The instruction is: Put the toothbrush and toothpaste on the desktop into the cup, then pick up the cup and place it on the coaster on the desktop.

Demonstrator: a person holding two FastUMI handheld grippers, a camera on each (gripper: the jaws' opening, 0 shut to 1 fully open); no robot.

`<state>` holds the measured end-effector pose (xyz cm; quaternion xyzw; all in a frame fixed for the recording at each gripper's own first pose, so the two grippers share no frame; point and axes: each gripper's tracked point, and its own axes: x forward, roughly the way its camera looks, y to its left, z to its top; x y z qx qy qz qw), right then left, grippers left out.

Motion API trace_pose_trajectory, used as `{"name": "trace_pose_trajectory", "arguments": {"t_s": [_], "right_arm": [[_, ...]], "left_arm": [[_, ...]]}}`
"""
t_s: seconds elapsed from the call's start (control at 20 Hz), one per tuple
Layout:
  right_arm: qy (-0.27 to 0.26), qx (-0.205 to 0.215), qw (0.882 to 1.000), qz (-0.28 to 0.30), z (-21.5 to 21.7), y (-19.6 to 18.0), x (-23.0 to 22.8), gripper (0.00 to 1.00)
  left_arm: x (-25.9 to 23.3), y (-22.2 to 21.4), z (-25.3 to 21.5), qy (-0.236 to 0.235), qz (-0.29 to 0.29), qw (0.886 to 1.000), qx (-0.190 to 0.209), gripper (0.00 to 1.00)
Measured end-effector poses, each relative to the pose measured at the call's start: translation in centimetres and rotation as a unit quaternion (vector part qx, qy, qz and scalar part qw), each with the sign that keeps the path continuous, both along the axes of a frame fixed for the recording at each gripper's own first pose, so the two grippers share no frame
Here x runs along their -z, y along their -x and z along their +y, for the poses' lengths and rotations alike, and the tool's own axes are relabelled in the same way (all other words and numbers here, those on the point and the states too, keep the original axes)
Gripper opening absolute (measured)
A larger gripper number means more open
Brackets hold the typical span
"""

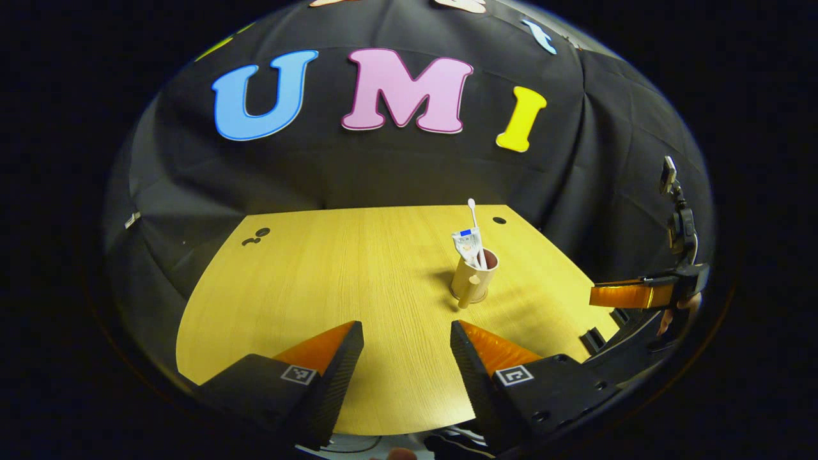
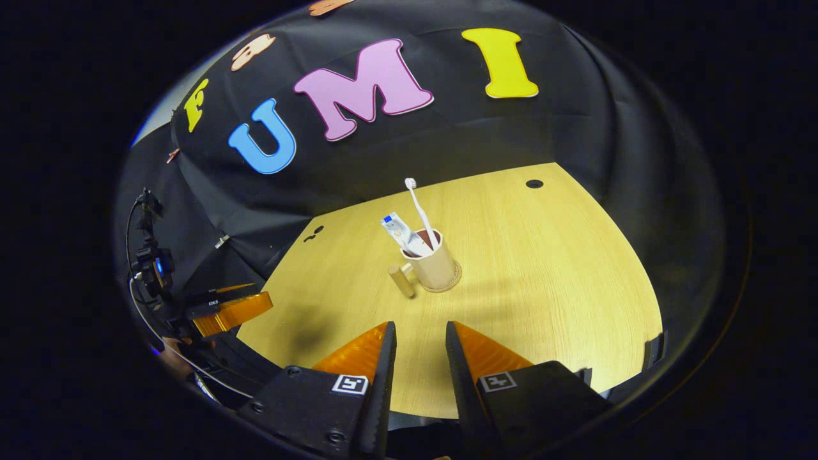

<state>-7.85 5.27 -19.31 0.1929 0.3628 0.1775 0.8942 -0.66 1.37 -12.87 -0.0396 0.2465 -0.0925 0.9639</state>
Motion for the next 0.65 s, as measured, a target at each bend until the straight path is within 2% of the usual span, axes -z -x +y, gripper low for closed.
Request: {"name": "trace_pose_trajectory", "arguments": {"t_s": [0.1, 0.15, 0.2, 0.25, 0.3, 0.35, 0.4, 0.45, 0.5, 0.6, 0.65], "right_arm": [[0.005, 0.0, 1.0, -0.011, 0.5, 0.3, -0.8, 0.5], [0.007, 0.002, 1.0, -0.014, 0.6, 0.4, -1.0, 0.34], [0.009, 0.004, 1.0, -0.017, 0.8, 0.6, -1.3, 0.53], [0.012, 0.005, 1.0, -0.022, 0.8, 0.6, -1.6, 0.54], [0.016, 0.006, 0.999, -0.029, 1.1, 0.7, -1.9, 0.42], [0.014, 0.006, 0.999, -0.033, 1.5, 0.7, -2.2, 0.6], [0.011, 0.006, 0.999, -0.034, 1.8, 0.8, -2.4, 0.51], [0.009, 0.006, 0.999, -0.038, 2.1, 0.7, -2.7, 0.57], [0.008, 0.007, 0.999, -0.041, 2.3, 0.6, -2.9, 0.86], [0.01, 0.007, 0.999, -0.043, 2.6, 0.5, -3.3, 0.96], [0.01, 0.008, 0.999, -0.043, 2.7, 0.4, -3.4, 0.97]], "left_arm": [[-1.0, 0.9, 0.6, 0.016, -0.014, 1.0, -0.012, 0.87], [-1.4, 1.3, 0.8, 0.021, -0.019, 0.999, -0.017, 0.88], [-1.5, 1.5, 1.1, 0.024, -0.023, 0.999, -0.021, 0.9], [-1.7, 1.8, 1.3, 0.027, -0.026, 0.999, -0.024, 0.9], [-1.9, 2.1, 1.4, 0.034, -0.029, 0.999, -0.025, 0.9], [-1.8, 2.3, 1.4, 0.037, -0.028, 0.999, -0.024, 0.89], [-1.7, 2.5, 1.5, 0.039, -0.027, 0.999, -0.023, 0.89], [-1.4, 2.6, 1.6, 0.039, -0.025, 0.999, -0.022, 0.89], [-1.3, 2.7, 1.8, 0.038, -0.024, 0.999, -0.023, 0.89], [-1.3, 2.6, 2.0, 0.038, -0.025, 0.999, -0.021, 0.89], [-1.2, 2.7, 2.2, 0.037, -0.025, 0.999, -0.021, 0.89]]}}
